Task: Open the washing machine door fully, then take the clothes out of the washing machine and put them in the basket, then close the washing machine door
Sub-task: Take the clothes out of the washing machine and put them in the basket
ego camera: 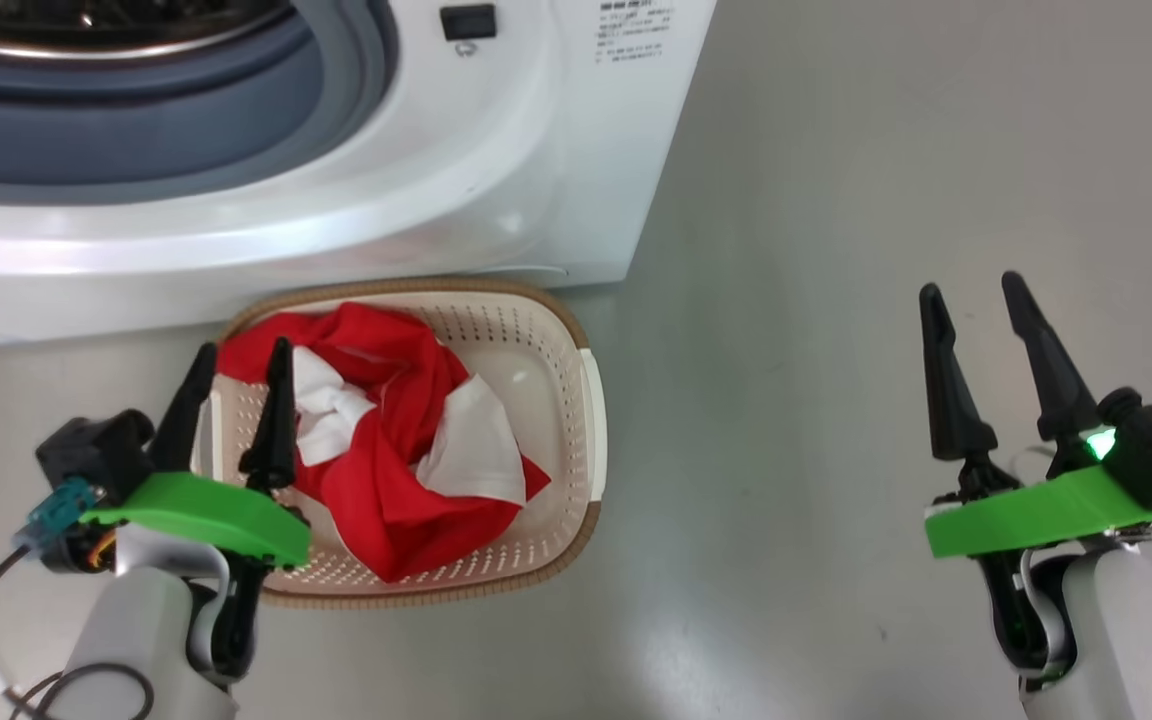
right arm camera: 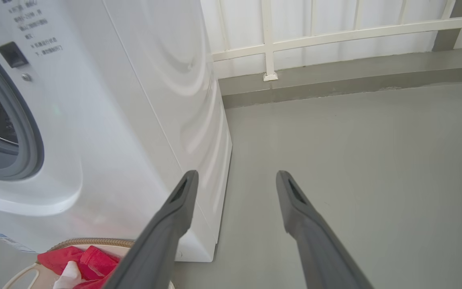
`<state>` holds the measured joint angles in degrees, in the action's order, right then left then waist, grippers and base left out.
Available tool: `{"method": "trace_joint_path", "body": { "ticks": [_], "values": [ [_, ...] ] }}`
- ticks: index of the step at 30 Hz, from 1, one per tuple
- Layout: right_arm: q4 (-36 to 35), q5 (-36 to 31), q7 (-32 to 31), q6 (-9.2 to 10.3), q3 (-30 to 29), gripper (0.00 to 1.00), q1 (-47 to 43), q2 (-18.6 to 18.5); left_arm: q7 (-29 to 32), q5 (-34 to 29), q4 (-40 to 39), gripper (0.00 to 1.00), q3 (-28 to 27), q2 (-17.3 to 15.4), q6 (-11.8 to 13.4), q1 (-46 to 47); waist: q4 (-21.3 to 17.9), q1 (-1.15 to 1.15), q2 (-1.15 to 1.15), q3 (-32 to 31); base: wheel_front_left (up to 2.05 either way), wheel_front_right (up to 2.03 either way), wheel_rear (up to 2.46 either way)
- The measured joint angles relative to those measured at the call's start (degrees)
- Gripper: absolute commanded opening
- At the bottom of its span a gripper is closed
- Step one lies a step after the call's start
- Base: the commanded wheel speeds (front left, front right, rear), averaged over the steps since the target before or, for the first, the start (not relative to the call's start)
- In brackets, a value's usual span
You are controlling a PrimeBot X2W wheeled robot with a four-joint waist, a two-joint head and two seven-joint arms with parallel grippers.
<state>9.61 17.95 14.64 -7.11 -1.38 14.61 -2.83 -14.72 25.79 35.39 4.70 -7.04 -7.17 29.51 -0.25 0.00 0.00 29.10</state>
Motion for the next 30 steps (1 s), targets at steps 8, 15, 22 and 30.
{"method": "trace_joint_path", "body": {
  "ticks": [8, 15, 22, 30],
  "values": [
    [0.88, -0.03, 0.00, 0.00, -0.02, 1.00, -2.25, 0.01, 0.00, -3.86, -7.88, 1.00, -5.17, 0.62, 0.00, -4.15, 0.56, 0.00, 0.00, -4.14, 0.00, 0.00, 0.00],
    [1.59, -0.43, 0.00, 0.00, -0.33, 1.00, -4.58, 0.02, -0.01, -7.08, -13.95, 1.00, -8.10, 1.71, 0.00, -8.78, 0.87, 0.00, 0.00, -7.71, 0.00, 0.00, 0.00],
    [1.79, -0.91, 0.00, 0.00, -1.26, 1.00, -6.81, 0.05, -0.01, -8.28, -18.94, 1.00, -9.15, 2.09, 0.00, -13.35, 1.14, 0.00, 0.00, -10.90, 0.00, 0.00, 0.00],
    [2.07, -1.32, 0.00, 0.00, -1.35, 1.00, -9.63, 0.14, -0.01, -9.20, -22.36, 1.00, -10.98, 2.10, 0.00, -19.87, 1.15, 0.00, 0.00, -13.79, 0.00, 0.00, 0.00]
  ]
}}
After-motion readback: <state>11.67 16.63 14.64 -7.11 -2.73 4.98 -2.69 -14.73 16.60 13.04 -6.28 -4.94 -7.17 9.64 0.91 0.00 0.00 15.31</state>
